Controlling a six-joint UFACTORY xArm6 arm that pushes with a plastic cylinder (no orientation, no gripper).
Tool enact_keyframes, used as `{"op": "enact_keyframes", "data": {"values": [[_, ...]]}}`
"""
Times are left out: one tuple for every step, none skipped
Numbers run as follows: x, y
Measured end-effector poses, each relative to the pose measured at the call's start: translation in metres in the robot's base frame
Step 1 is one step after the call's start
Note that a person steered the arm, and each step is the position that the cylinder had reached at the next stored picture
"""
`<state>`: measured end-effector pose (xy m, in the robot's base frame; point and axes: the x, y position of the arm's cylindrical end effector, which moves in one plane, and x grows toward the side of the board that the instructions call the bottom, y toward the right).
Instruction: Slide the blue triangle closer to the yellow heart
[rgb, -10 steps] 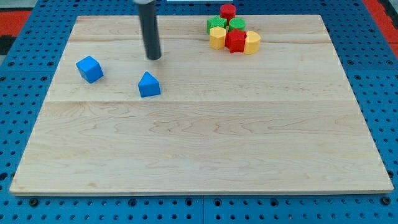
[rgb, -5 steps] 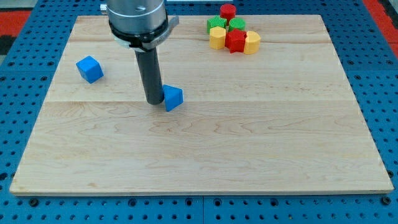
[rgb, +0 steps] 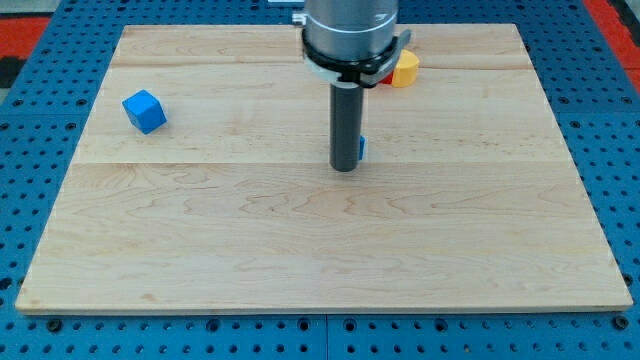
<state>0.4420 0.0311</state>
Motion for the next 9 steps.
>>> {"op": "enact_keyframes", "data": {"values": [[-0.006, 0.006], [-0.006, -0.007], [-0.008, -0.021], [-0.014, -0.027], [-0.032, -0.027], [-0.049, -0.027], [-0.062, -0.004], [-0.064, 0.031], [-0.066, 0.067]]}}
